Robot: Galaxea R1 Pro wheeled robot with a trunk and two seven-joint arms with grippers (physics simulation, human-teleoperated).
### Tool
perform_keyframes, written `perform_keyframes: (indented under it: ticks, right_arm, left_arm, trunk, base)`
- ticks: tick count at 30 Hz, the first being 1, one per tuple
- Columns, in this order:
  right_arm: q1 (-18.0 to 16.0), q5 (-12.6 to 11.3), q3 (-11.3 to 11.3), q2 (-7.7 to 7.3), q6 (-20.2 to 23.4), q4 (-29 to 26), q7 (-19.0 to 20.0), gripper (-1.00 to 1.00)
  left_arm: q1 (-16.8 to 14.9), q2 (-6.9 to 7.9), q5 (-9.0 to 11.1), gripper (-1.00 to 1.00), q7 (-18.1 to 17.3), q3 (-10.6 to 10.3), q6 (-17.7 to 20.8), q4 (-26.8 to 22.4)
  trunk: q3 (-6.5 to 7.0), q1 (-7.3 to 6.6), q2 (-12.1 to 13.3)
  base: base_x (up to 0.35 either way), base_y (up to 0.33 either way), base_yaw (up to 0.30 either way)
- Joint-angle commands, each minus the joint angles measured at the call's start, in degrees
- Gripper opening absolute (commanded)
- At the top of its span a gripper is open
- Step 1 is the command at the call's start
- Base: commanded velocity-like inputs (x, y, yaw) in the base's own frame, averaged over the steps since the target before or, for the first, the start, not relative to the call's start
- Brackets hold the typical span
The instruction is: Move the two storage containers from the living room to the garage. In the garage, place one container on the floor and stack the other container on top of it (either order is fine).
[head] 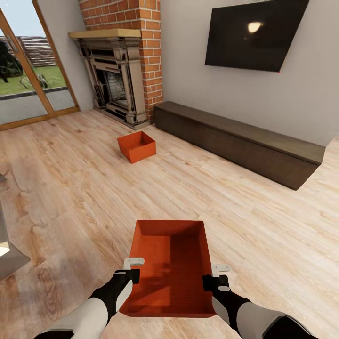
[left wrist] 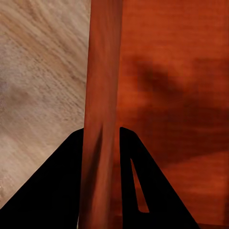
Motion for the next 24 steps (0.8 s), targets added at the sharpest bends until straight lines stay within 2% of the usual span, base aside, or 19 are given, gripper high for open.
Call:
perform_keyframes:
  ticks: [1, 24]
  right_arm:
    - [-0.04, -0.65, -0.13, -0.14, -0.43, 0.02, -0.35, -1.0]
    - [-0.04, -0.65, -0.13, -0.14, -0.45, 0.02, -0.35, -1.0]
  left_arm:
    - [0.0, 0.03, -1.08, -1.0, 0.48, 0.63, 0.5, -0.06]
    - [0.0, 0.03, -1.08, -1.0, 0.5, 0.63, 0.5, -0.06]
  trunk:
    - [0.15, -0.23, 0.4]
    - [4.28, -5.28, 9.62]
  base:
    - [0.0, 0.0, 0.0]
    - [0.0, 0.0, 0.0]
